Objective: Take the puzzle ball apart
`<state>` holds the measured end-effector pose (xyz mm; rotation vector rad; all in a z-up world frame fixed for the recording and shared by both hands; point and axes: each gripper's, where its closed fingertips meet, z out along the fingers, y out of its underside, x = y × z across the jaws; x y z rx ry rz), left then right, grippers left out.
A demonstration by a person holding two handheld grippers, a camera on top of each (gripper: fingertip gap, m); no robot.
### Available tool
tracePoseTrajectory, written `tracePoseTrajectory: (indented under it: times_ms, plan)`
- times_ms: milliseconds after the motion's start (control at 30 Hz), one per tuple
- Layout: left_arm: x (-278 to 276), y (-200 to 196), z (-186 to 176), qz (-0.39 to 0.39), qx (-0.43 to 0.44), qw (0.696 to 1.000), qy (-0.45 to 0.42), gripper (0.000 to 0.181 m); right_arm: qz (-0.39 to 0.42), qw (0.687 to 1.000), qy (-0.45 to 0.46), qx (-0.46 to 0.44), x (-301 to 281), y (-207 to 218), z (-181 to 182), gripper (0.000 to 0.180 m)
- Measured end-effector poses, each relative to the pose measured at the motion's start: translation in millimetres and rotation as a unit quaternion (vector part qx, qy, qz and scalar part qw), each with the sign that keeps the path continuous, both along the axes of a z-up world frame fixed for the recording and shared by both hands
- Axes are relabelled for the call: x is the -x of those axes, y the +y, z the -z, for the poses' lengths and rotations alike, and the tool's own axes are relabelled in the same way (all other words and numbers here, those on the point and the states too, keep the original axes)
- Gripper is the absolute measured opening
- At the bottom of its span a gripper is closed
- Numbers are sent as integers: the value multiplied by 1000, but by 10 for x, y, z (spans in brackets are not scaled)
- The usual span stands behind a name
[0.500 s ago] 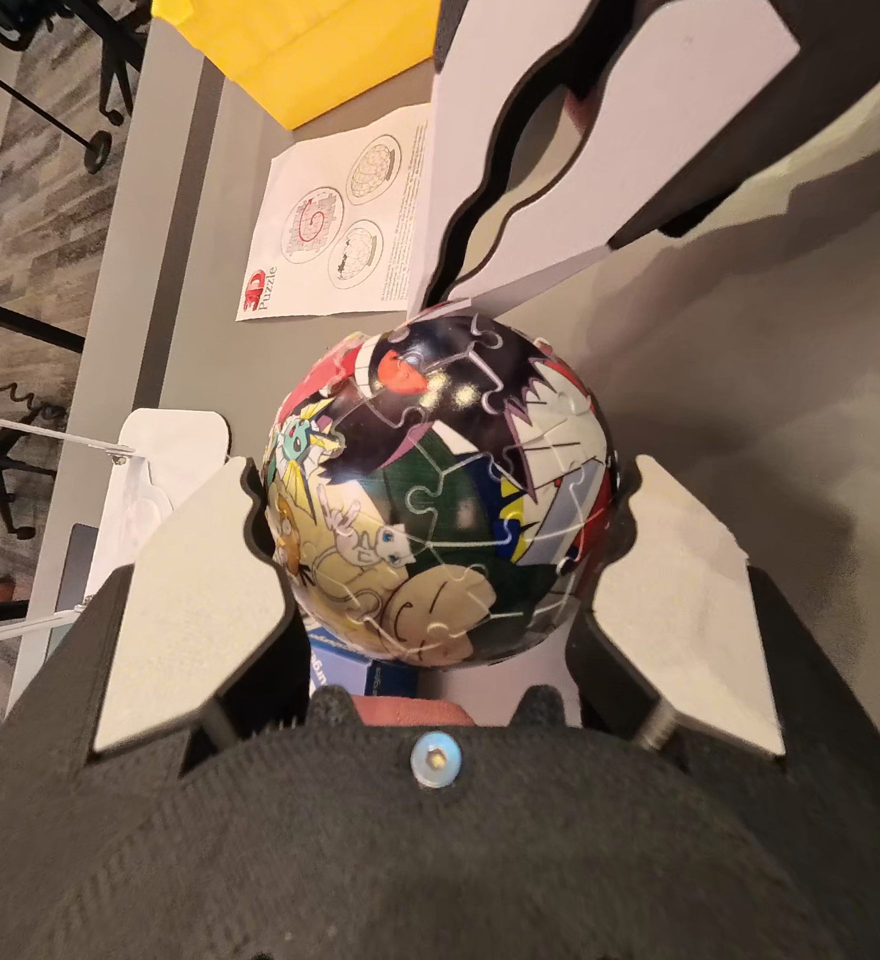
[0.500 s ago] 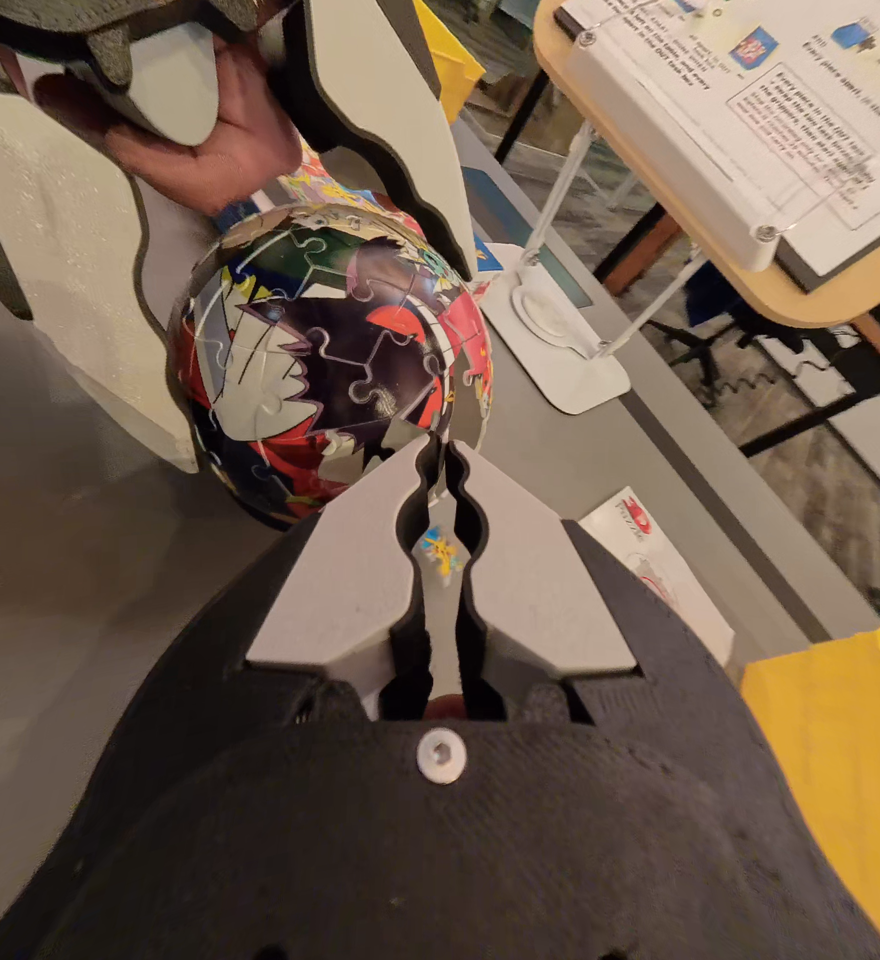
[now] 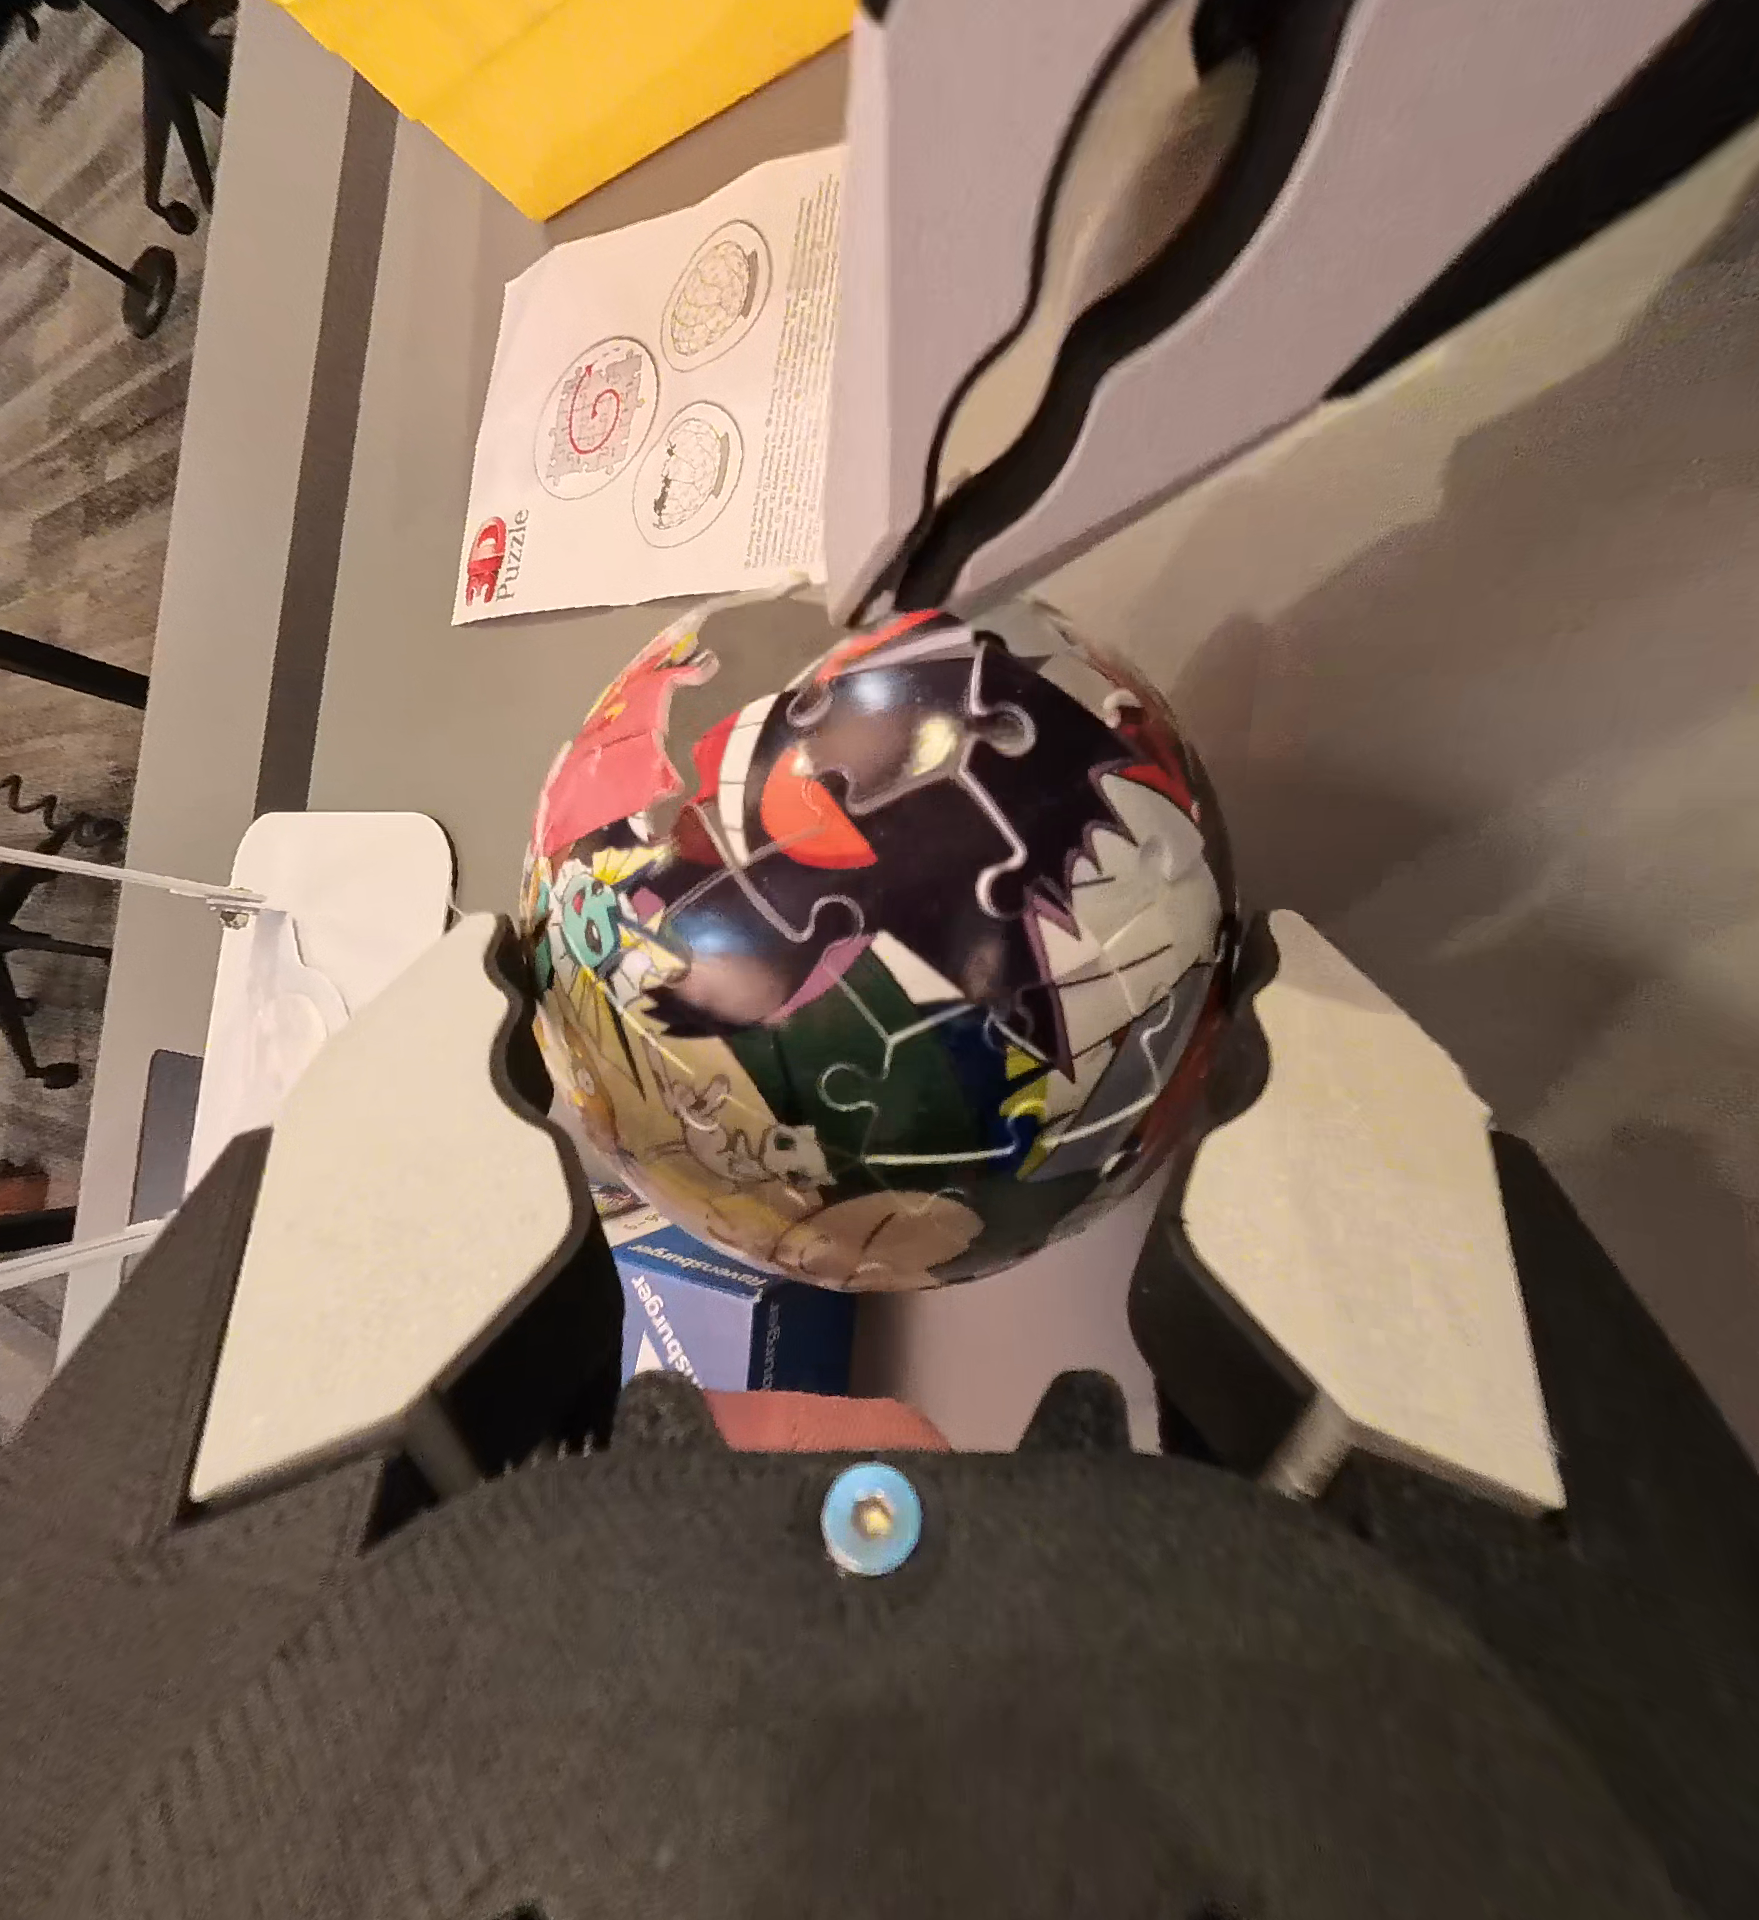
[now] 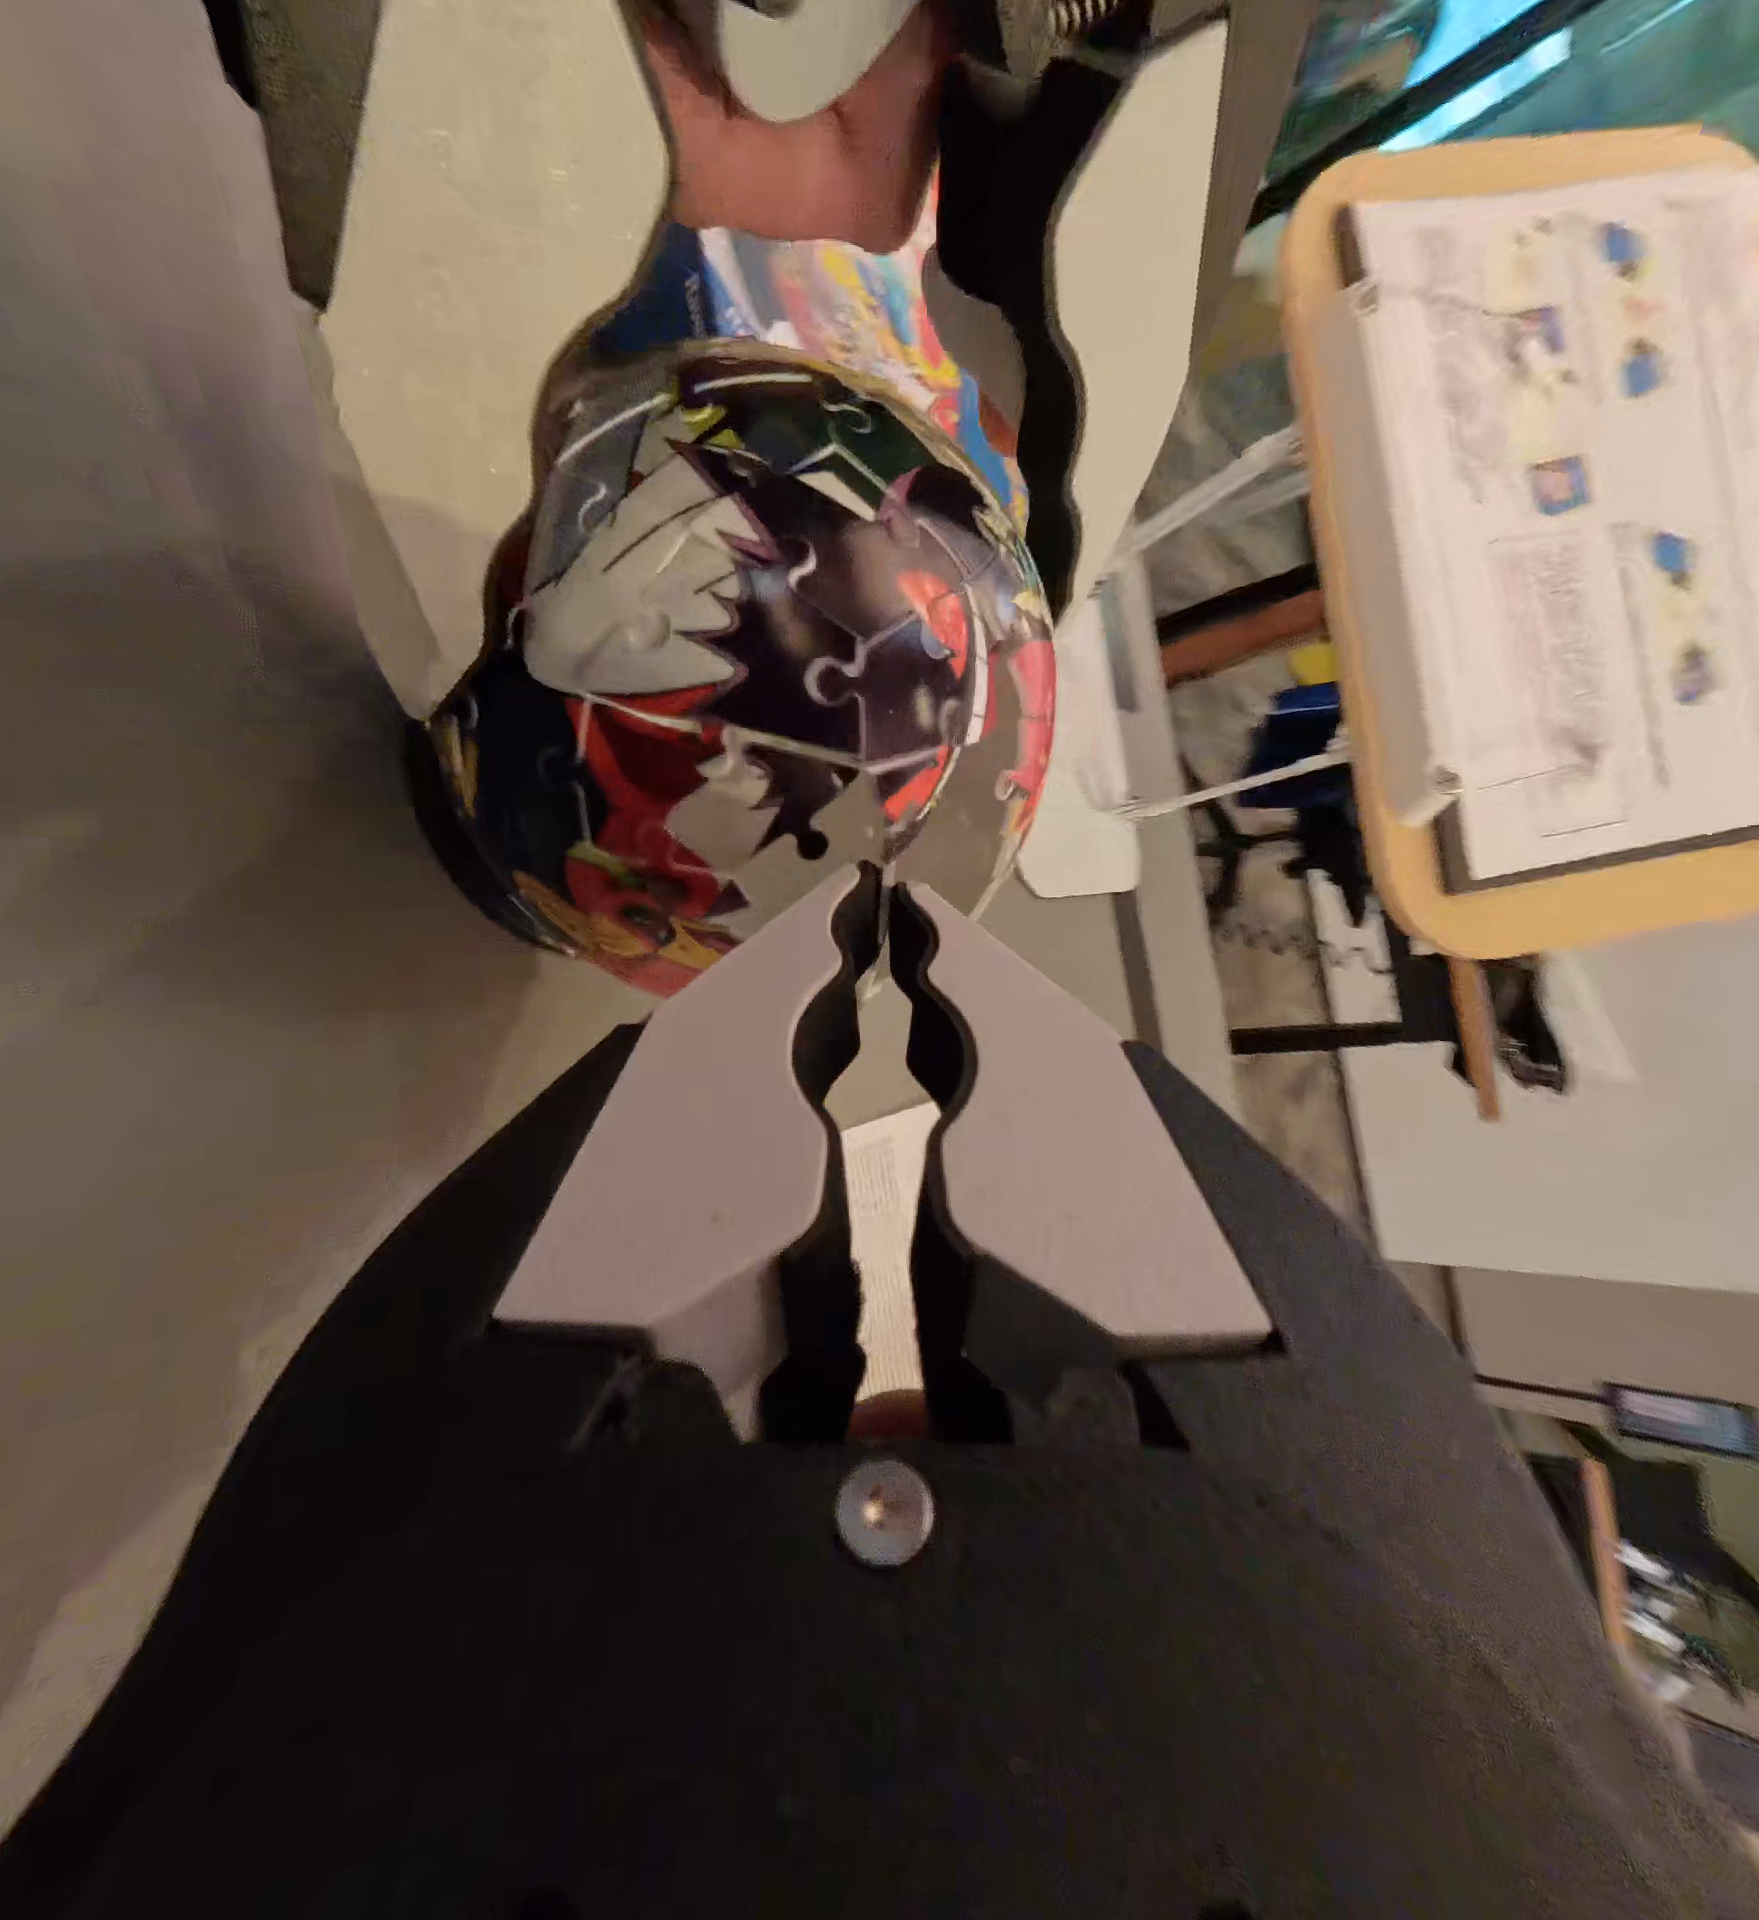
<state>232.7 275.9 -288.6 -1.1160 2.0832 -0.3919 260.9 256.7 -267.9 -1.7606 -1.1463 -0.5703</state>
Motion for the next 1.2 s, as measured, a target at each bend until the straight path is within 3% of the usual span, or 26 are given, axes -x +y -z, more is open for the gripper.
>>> tracePoseTrajectory:
  times_ms: [167,333,467,567,733,900,1000,1033,1067,1200]
  plan:
    - [-16,50,0,-14,-5,1000,-1,124,6,995,74,59,6,-38,-98,0]
    - [-14,51,0,-13,-10,1000,5,124,47,994,95,27,-26,-84,-74,0]
    - [-16,57,-1,-16,-4,1000,-2,124,62,981,185,-1,-157,-180,-310,0]
    - [-10,46,-2,-16,-7,1000,-2,124,98,958,267,-35,-542,-287,-638,0]
    - [9,28,-3,-14,-6,1000,-5,124,219,906,349,-96,-1761,-555,-1028,0]
    - [16,14,-4,-16,-6,1000,-7,124,321,864,388,-15,-2573,-680,-561,0]
    - [21,6,-3,-16,-6,1000,-6,124,364,814,453,23,-2861,-665,-237,0]
    - [24,3,-3,-16,-6,1000,-6,124,390,802,450,43,-2976,-682,-92,15]
    - [26,1,-2,-16,-7,1000,-5,124,406,798,443,52,-3068,-699,-5,31]
    - [32,-1,-2,-17,-5,1000,-6,124,426,816,391,4,-3186,-789,-220,44]
